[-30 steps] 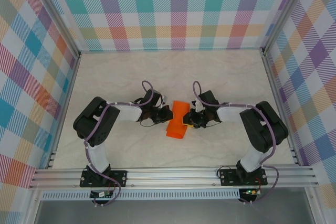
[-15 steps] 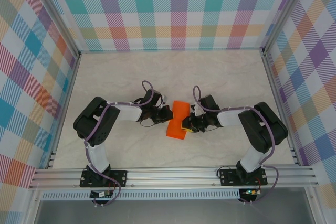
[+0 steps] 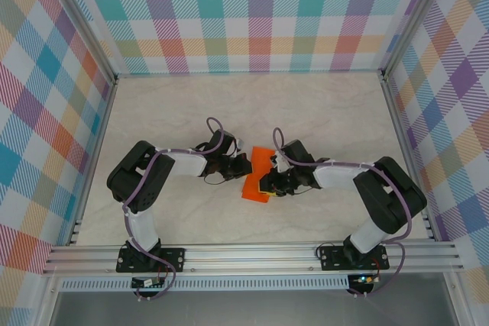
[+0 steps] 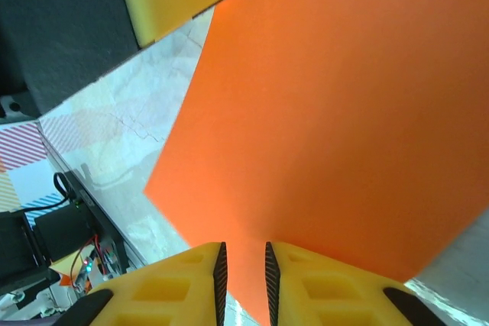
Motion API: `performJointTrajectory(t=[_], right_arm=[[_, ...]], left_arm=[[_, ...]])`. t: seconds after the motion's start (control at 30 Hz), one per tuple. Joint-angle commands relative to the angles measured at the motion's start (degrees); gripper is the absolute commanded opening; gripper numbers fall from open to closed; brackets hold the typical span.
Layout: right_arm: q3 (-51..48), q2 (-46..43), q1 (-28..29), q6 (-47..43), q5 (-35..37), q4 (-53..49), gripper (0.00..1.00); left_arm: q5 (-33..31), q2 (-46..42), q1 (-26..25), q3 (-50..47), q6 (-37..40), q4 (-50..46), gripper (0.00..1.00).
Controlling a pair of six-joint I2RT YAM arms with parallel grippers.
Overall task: Fold a paper plane with a square sheet of paper (pick it up from the middle)
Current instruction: Fold the square sheet of paper in half at the center of the table.
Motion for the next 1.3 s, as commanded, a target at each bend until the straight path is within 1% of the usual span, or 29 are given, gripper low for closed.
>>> performJointTrajectory(t=[0.0,0.17,0.23,0.43,0.53,0.67,0.87,0.93,1.03,1.17,1.27], right_arm=[[-0.17,3.09,0.43,0.75,2.06,-0.70,0.22],[-2.53,3.75,0.64,0.56,3.99,-0.78,0.22],[-2.27,3.38,0.62,0.46,3.49,-1.14,0.23],[-2.34,-2.50,1.20,2.44,0.41,0.62,0.23],[-2.97,-3.98,2.43,2.51,1.36,0.59,0.24],[-5.01,-0.92,3.21,3.19,0.46,3.56,0.24],[-6.03,3.21,3.25,2.04,1.99,2.30,0.23],[-5.83,2.60,3.25,2.03,1.22,2.22,0.23],[-4.98,-1.02,3.25,2.00,1.44,0.93,0.23],[-1.62,-5.14,3.12,0.76,5.04,-2.89,0.24],[1.80,-4.53,2.65,-1.20,6.91,-5.24,0.24]], left_arm=[[-5.60,4.17,-0.98,-2.22,0.85,-5.08,0.00],[-5.94,3.76,-0.97,-2.66,0.88,-5.33,0.00],[-6.04,3.72,-0.98,-2.92,0.88,-5.29,0.00],[-6.19,4.04,-0.98,-3.01,0.88,-5.02,0.00],[-6.00,4.45,-0.98,-2.73,0.80,-4.93,0.00],[-5.86,4.77,-0.98,-2.58,0.77,-4.67,0.00],[-5.94,4.41,-0.98,-2.87,0.88,-5.01,0.00],[-6.08,4.42,-0.98,-2.85,0.88,-5.10,0.00],[-6.00,4.44,-0.98,-2.84,0.88,-5.11,0.00],[-6.04,4.51,-0.98,-2.58,0.88,-5.37,0.00],[-5.90,4.68,-0.99,-2.45,0.88,-5.40,0.00]])
